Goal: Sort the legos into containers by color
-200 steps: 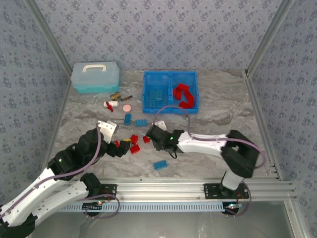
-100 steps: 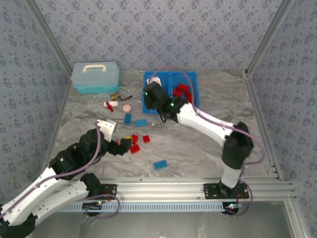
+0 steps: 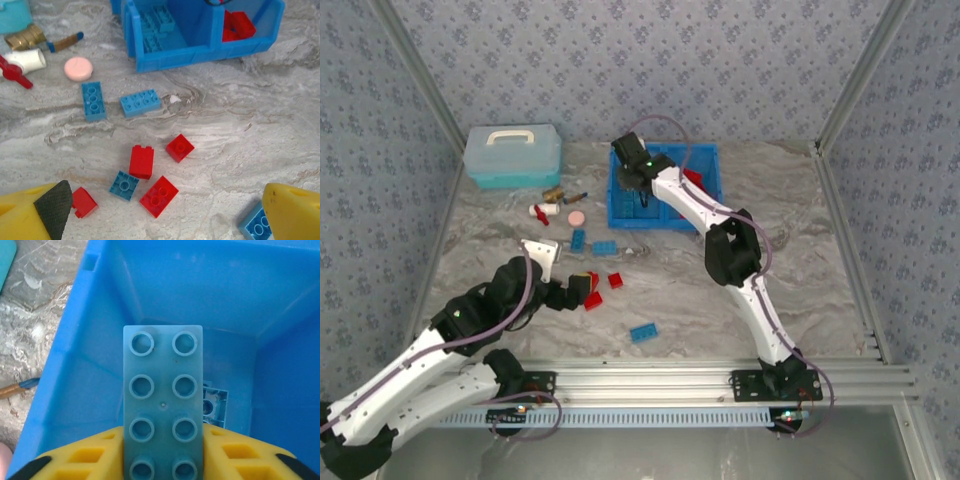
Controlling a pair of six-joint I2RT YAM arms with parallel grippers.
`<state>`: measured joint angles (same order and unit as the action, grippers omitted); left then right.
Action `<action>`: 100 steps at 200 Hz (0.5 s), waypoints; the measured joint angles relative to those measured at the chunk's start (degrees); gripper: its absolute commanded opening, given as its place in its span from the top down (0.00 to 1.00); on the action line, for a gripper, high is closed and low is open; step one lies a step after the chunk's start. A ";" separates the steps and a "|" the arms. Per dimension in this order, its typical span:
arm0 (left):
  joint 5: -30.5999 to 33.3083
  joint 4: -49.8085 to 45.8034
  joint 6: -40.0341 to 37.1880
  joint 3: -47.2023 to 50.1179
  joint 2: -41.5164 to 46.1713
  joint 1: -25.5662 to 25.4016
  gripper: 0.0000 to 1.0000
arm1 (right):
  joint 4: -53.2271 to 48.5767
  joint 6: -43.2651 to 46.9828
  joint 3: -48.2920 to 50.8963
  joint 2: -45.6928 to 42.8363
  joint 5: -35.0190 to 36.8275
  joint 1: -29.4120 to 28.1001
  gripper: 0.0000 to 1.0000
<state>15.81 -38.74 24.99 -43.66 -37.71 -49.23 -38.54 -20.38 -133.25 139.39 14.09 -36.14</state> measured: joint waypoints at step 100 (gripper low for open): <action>-2.91 0.44 3.15 -3.21 -16.11 0.02 0.01 | 0.52 3.48 27.63 -37.11 -1.27 -3.96 0.26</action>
<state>12.91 -38.30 28.14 -46.87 -53.82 -49.21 -38.02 -16.91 -105.62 102.28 12.82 -40.10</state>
